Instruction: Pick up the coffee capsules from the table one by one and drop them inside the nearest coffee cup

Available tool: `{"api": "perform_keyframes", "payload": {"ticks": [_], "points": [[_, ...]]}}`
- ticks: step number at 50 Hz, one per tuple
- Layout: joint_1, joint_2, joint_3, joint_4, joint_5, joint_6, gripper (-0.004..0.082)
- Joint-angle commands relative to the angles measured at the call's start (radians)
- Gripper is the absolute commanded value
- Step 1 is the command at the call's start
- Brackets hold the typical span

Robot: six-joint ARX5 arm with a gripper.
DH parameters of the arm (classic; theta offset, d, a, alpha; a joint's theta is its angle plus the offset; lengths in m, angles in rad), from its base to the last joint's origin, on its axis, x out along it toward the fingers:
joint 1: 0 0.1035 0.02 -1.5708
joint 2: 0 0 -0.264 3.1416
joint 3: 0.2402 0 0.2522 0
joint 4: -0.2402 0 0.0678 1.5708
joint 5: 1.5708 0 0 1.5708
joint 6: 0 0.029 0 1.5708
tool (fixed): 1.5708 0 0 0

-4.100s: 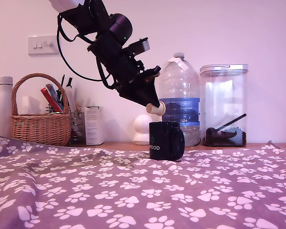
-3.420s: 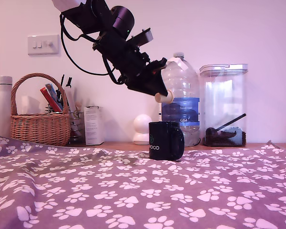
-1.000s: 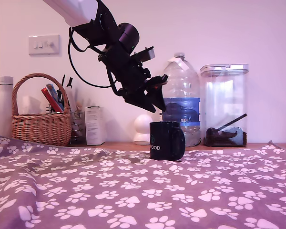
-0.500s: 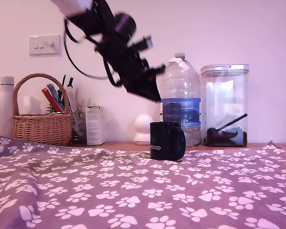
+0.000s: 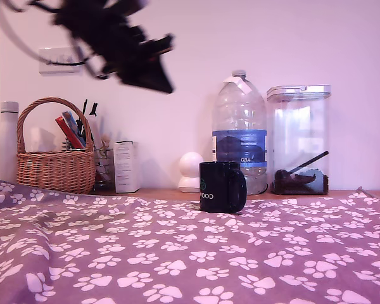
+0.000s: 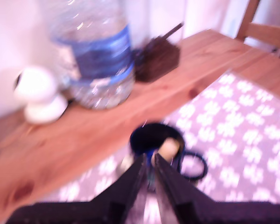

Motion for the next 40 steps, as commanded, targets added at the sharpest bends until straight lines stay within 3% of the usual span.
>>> {"api": "perform_keyframes", "payload": {"ticks": [1,8,24,40], "points": [[-0.002,-0.046,-0.083,0.021,0.001,-0.007,0.0034],[0.017,-0.154,-0.231,0.062,-0.032,-0.014,0.0034],[0.04,-0.333,-0.47,0.11,-0.061,-0.049,0.0034],[0.04,-0.365,-0.518,0.121,-0.061,-0.066,0.0034]]}}
